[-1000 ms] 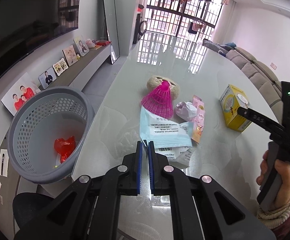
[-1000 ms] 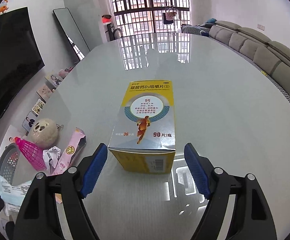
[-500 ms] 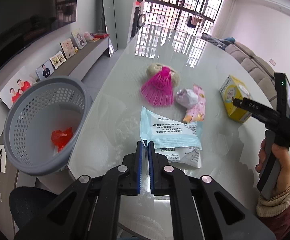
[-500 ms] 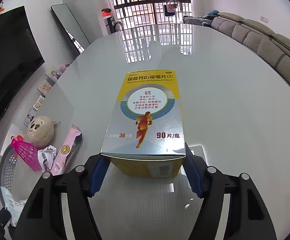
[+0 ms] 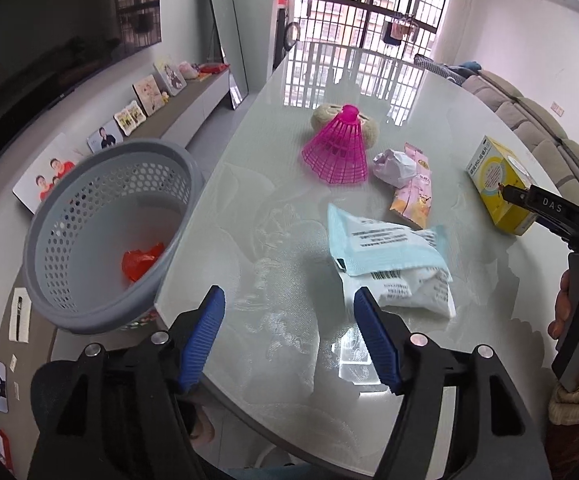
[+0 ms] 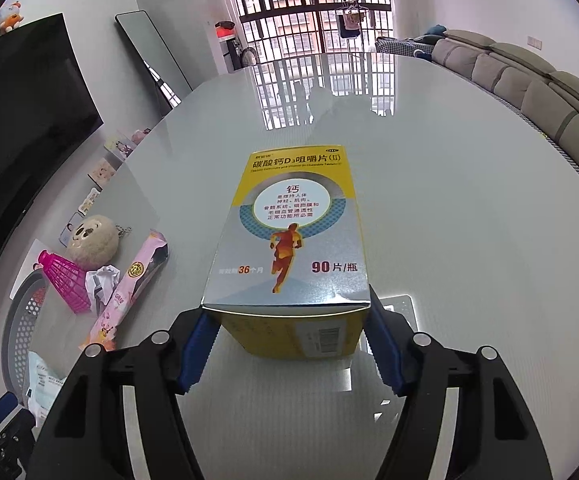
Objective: Collect trash
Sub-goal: 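Lift and carry the packet and yellow box with both tools over the basket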
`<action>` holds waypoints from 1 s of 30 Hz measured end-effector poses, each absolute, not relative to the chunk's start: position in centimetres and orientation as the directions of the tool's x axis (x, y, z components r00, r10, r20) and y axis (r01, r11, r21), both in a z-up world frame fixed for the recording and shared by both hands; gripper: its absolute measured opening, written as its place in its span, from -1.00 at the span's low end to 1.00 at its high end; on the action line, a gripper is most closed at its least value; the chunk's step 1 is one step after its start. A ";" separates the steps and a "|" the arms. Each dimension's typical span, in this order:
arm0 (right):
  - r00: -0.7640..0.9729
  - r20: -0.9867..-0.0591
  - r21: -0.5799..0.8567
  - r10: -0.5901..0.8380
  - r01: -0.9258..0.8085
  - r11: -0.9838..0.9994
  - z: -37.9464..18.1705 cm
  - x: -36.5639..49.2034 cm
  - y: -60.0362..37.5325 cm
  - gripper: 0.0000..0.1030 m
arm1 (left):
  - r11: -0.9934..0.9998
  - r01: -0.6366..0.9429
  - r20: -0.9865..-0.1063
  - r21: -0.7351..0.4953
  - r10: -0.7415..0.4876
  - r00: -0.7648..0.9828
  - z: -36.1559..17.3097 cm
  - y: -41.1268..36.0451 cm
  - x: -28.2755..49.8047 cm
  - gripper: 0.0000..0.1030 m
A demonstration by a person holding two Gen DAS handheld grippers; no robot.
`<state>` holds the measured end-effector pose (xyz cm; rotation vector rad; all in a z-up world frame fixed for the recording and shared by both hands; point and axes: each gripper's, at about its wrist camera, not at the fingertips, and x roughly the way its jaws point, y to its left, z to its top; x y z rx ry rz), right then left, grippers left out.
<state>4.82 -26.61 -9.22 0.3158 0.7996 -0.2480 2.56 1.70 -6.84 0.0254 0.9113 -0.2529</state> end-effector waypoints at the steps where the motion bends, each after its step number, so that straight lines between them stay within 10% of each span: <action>1: 0.676 -0.731 0.188 -0.096 0.334 0.924 -9.1 4.9 -26.6 0.27 | 0.970 0.230 -0.783 -0.080 -0.204 0.587 -6.7 1.7 2.5 0.32; 8: 0.688 -0.723 0.211 -0.071 0.317 0.925 -9.1 4.8 -26.6 0.27 | 0.958 0.264 -0.767 -0.114 -0.254 0.589 -5.0 0.6 2.6 0.65; 21: 0.712 -0.702 0.268 -0.014 0.282 0.921 -9.0 4.0 -27.3 0.27 | 0.931 0.324 -0.818 -0.169 -0.316 0.481 -7.7 -3.7 5.9 0.68; 30: 0.717 -0.697 0.280 -0.002 0.274 0.920 -9.0 3.9 -27.5 0.27 | 0.913 0.360 -0.799 -0.193 -0.360 0.482 -7.6 -4.7 5.1 0.24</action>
